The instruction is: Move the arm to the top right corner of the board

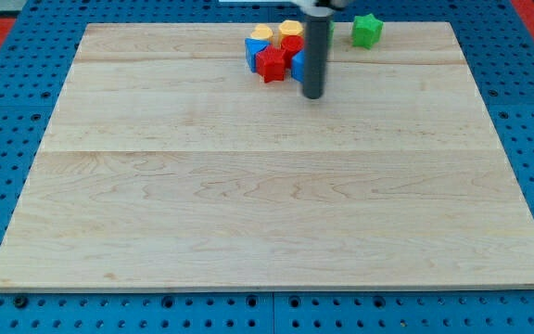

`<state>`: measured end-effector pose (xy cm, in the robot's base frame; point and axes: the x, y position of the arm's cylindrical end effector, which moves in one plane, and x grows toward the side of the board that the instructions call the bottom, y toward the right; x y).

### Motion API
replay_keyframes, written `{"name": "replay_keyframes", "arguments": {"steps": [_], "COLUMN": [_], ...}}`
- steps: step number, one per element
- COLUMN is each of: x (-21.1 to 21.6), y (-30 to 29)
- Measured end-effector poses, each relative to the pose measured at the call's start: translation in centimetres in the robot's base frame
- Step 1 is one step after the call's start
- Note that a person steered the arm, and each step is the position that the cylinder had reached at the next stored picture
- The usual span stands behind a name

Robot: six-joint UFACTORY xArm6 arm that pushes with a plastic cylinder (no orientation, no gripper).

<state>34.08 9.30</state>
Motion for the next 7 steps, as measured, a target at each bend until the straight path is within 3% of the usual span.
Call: {"name": "replay_keyframes", "arguments": {"steps": [1,2,3,4,7], "x": [-1.7,-6.7,-12.5,-14.9,-14.9], "y": [12.5,16.7,16.7,16.4,14.5]}}
